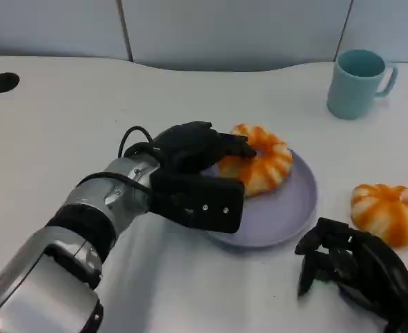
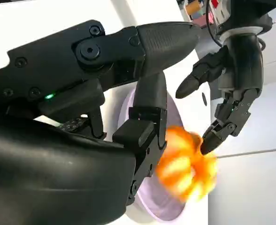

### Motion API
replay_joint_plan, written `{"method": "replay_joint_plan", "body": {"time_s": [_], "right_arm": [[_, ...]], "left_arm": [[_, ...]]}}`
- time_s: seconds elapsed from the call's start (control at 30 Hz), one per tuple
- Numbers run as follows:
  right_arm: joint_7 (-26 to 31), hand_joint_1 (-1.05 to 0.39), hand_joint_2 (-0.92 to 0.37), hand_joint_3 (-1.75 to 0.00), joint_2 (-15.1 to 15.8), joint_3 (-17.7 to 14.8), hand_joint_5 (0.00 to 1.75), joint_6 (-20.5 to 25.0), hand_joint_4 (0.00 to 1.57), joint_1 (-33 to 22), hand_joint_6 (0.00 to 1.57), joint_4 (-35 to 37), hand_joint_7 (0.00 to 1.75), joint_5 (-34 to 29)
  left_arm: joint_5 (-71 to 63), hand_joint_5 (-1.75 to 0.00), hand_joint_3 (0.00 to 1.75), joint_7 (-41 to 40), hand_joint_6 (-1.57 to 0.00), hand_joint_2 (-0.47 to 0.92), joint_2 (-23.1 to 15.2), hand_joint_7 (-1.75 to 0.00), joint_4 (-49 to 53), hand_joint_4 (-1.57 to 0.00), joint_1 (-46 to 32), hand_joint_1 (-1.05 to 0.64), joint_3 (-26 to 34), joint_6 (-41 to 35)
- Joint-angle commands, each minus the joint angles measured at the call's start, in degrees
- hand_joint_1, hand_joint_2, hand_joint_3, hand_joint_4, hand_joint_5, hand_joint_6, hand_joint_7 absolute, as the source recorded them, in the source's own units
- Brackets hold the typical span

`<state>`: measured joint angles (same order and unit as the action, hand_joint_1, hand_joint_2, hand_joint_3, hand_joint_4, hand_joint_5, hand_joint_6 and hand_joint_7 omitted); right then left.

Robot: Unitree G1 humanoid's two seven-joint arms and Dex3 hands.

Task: Grasp the bread from the table and place it into the plate.

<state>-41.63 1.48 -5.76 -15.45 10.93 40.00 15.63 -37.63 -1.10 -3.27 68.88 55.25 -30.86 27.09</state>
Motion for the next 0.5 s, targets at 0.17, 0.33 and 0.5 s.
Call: {"method": "replay_joint_plan", "body": {"time_s": [0.17,0.33,0.5], "right_arm": [[0.65,-0.51,-0.92,-0.26,0.54,0.19,1.59,0.27,0.66,-1.37,0.69,0.10,1.21,-0.39],[1.03,-0.51,-0.92,-0.26,0.51,0.35,1.59,0.62,0.66,-1.55,0.69,-0.31,1.20,-0.49],[0.82,-0.52,-0.92,-0.25,0.55,0.40,1.59,0.33,0.66,-1.43,0.69,-0.12,1.22,-0.43]], "left_arm": [[-0.08,-1.08,0.12,-1.44,-0.25,0.92,-1.06,-1.16,-0.54,0.00,1.04,-0.74,0.23,0.95],[-0.10,-1.18,0.14,-1.99,-0.17,0.92,-1.20,-1.39,-0.63,0.00,0.88,-0.75,0.18,0.95],[2.69,-1.02,0.18,-0.95,-0.15,0.92,-2.03,-1.11,-1.56,0.00,-0.04,-0.75,2.71,2.27]]}}
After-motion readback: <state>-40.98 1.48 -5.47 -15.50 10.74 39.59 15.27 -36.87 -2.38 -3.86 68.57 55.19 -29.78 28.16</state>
